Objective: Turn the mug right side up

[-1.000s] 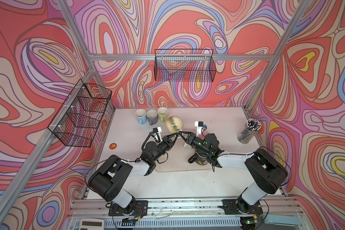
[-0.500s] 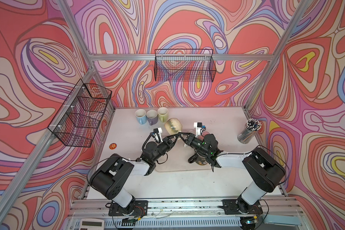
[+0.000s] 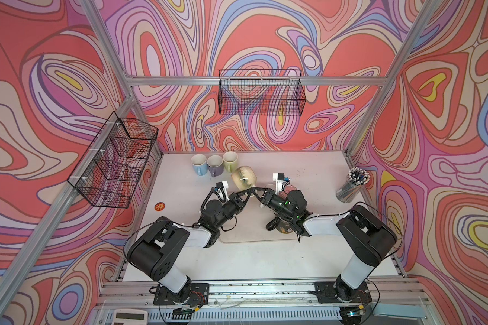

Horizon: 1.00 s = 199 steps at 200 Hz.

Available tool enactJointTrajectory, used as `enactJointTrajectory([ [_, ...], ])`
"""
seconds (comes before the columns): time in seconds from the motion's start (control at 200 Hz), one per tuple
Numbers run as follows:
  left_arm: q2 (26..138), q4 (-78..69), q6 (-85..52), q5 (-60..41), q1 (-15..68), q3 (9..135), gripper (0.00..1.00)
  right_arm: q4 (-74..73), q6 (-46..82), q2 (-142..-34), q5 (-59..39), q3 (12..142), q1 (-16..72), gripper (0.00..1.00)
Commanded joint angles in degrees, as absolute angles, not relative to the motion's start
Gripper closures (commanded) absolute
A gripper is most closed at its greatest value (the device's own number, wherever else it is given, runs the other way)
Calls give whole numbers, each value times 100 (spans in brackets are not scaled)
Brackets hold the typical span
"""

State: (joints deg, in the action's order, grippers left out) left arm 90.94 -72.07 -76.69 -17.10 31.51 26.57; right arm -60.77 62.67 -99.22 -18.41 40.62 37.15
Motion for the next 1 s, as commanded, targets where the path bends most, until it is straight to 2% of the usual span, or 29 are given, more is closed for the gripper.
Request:
enactJointTrajectory([
  [0.0, 9009, -7812, -7000, -2148, 3311, 2859, 100, -6082, 6472, -9980, -2671, 4166, 4008, 100],
  [0.16, 8940, -7810, -6947, -2181, 3297, 2783, 100, -5598, 6265, -9848, -2689, 4232, 3983, 100],
  [0.28, 8919, -7799, -6937, -2190, 3270, 2629, 100, -5375, 6203, -9782, -2783, 4263, 3875, 73],
  [0.376, 8879, -7798, -6855, -2155, 3270, 2452, 100, -5370, 6256, -9791, -2912, 4286, 3785, 61],
  [0.536, 8873, -7796, -6831, -2026, 3222, 2203, 100, -5308, 6275, -9809, -2997, 4290, 3717, 45],
  [0.801, 8850, -7759, -6967, -1985, 2976, 1961, 100, -5103, 6202, -9762, -3058, 4316, 3607, 38],
  [0.991, 8517, -6749, -6758, -2140, 2765, 2060, 100, -3889, 5526, -9404, -2852, 4545, 3574, 38],
])
